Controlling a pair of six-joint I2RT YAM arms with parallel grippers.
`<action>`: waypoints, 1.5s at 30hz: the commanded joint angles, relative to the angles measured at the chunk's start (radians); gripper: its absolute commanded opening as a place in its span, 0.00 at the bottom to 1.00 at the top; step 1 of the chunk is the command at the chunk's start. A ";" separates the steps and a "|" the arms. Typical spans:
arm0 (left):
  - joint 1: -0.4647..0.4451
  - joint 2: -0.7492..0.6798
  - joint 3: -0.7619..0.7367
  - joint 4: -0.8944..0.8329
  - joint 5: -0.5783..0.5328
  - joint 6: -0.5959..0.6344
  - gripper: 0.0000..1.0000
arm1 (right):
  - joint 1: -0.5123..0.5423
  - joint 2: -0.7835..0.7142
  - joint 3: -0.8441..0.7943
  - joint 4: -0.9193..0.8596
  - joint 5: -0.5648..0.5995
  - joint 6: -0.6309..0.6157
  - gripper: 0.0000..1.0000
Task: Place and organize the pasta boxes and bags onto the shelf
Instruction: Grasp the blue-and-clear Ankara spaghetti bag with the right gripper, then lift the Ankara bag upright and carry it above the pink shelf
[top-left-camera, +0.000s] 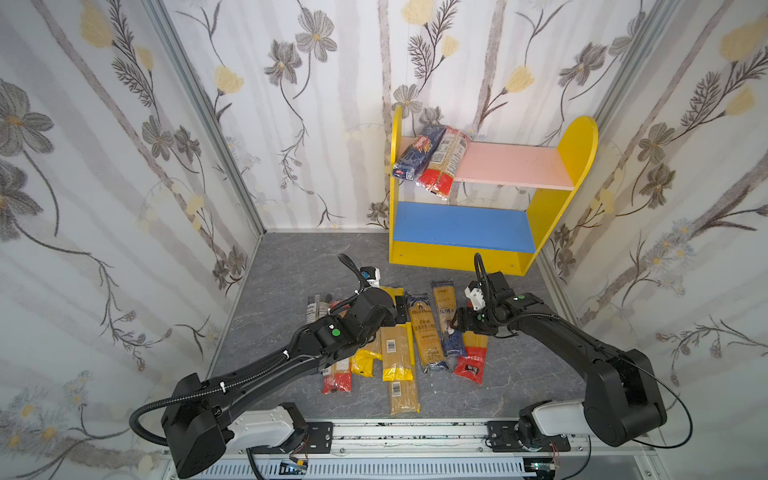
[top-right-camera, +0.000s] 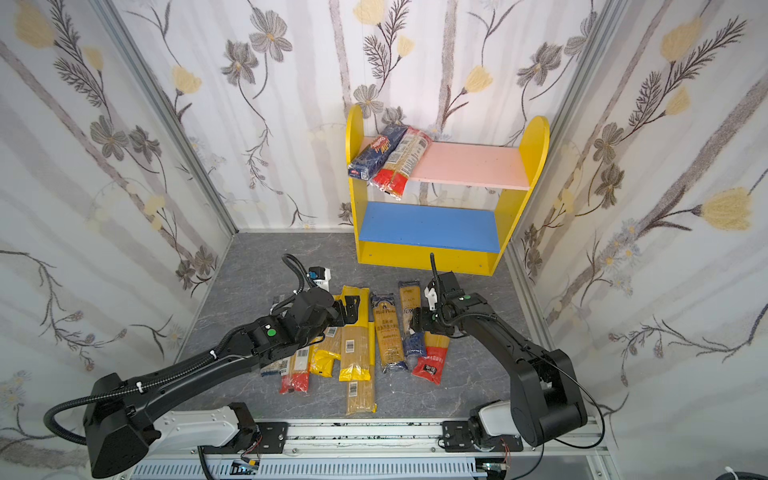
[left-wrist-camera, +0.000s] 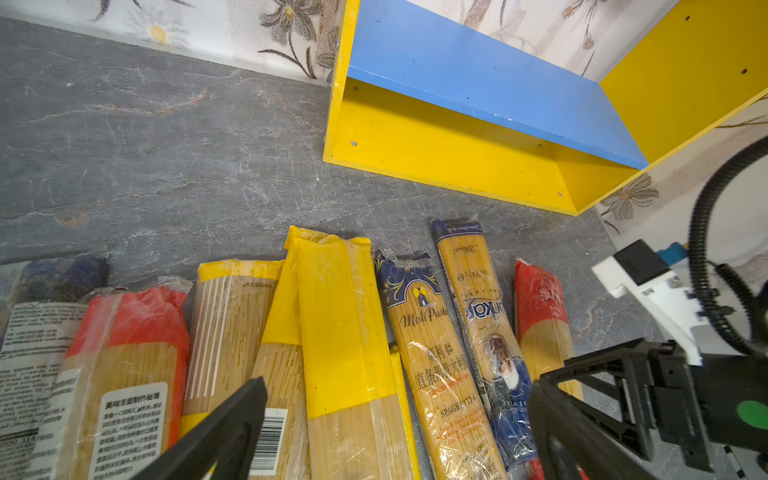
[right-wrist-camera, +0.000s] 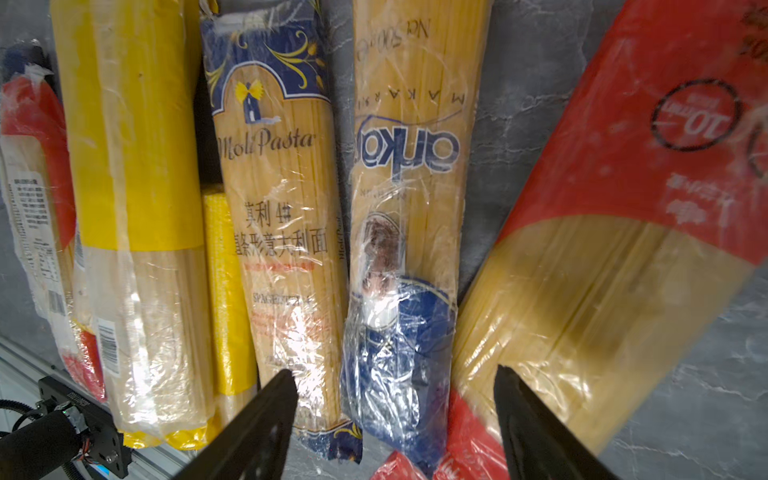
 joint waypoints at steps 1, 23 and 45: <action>-0.002 -0.037 -0.023 0.017 -0.034 -0.048 1.00 | 0.007 0.055 -0.013 0.088 -0.008 -0.011 0.76; 0.022 -0.011 0.079 0.011 -0.017 0.123 1.00 | 0.053 0.243 -0.015 0.149 0.008 0.054 0.52; 0.083 0.215 0.430 0.009 0.125 0.292 1.00 | 0.036 -0.264 0.199 -0.192 -0.050 0.138 0.15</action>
